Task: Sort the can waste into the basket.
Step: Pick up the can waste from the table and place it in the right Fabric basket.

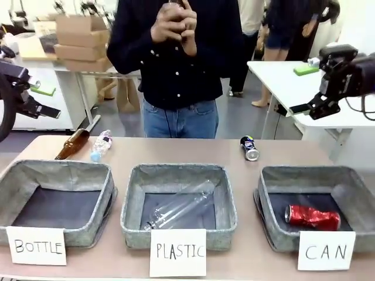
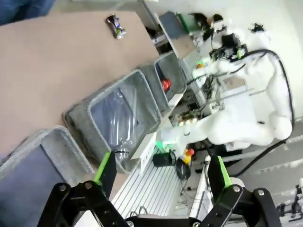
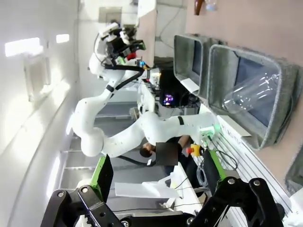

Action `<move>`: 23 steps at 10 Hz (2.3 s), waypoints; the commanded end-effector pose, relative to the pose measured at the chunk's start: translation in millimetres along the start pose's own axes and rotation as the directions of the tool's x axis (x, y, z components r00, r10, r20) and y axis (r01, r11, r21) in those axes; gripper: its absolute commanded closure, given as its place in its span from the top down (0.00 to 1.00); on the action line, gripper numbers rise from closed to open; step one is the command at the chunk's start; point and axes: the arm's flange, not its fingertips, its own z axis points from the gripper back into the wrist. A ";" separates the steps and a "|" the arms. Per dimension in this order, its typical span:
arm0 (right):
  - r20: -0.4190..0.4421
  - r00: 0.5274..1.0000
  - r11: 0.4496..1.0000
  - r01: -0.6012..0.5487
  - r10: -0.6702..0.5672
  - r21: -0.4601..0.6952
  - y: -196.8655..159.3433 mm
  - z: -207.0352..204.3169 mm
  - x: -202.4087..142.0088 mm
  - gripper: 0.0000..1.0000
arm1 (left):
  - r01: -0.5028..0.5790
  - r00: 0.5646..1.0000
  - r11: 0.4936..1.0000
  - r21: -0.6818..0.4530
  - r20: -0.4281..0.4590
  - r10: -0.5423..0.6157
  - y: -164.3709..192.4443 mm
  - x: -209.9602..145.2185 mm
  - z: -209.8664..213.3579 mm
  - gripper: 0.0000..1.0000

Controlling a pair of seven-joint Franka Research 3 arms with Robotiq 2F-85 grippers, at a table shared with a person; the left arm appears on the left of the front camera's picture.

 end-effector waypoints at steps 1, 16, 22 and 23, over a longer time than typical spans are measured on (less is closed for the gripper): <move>0.040 0.999 0.998 -0.018 0.020 -0.054 3.0 6.7 -11.1 1.00 | 0.072 0.993 0.997 0.032 -0.095 -0.069 -17.9 6.6 -17.6 1.00; 0.159 0.987 0.655 0.096 0.037 -0.750 -7.2 -20.3 126.1 1.00 | 0.072 0.993 0.997 0.032 -0.095 -0.069 -17.9 6.6 -17.6 1.00; 0.068 0.986 0.481 -0.013 0.151 -0.877 -95.0 -67.6 207.9 1.00 | 0.072 0.993 0.997 0.032 -0.095 -0.069 -17.9 6.6 -17.6 1.00; 0.068 0.986 0.481 -0.013 0.151 -0.877 -95.0 -67.6 207.9 1.00 | 0.072 0.993 0.997 0.032 -0.095 -0.069 -17.9 6.6 -17.6 1.00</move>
